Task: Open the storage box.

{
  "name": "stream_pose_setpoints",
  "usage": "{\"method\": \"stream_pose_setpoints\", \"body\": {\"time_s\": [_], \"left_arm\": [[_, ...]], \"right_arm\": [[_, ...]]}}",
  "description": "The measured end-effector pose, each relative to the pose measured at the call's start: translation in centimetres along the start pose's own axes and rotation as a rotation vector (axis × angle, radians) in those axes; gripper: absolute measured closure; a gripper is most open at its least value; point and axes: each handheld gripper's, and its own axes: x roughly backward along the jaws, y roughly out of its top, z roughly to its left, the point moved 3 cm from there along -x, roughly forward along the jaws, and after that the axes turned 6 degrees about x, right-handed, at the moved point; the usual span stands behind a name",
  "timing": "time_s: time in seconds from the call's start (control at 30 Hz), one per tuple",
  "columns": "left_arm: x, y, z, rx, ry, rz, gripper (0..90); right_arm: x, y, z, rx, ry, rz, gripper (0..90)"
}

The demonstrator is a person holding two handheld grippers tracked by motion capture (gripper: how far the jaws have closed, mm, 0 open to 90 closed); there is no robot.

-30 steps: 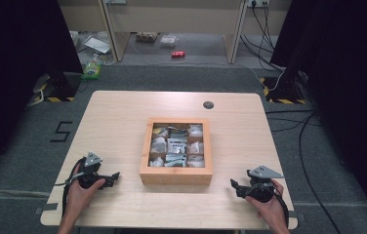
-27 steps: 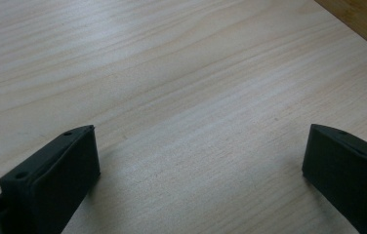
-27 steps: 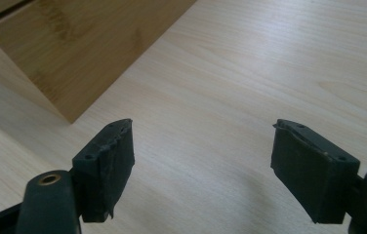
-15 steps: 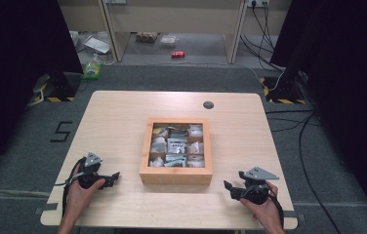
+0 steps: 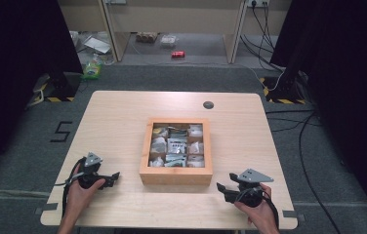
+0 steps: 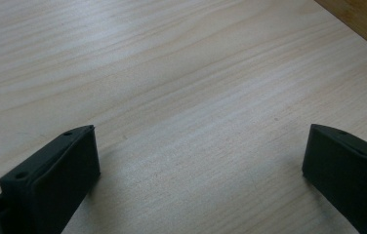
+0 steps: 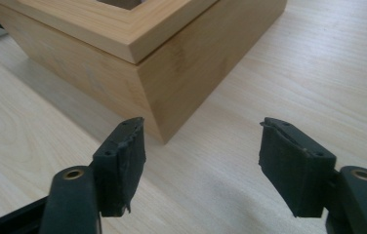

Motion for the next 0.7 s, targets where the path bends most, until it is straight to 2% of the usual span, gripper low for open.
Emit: {"method": "stream_pose_setpoints", "body": {"time_s": [0.23, 0.47, 0.7], "left_arm": [[0.0, 0.0, 0.0, 0.0, 0.0, 0.0, 0.0], [0.0, 0.0, 0.0, 0.001, 0.001, 0.0, 0.0], [0.0, 0.0, 0.0, 0.0, 0.001, 0.0, 0.0]], "right_arm": [[-0.3, 0.7, 0.8, 0.029, 0.015, -0.028, 45.7], [-0.9, 1.0, 1.5, 0.05, 0.023, -0.031, 50.5], [-1.4, 1.7, 2.3, 0.099, 0.025, -0.054, 58.9]]}}
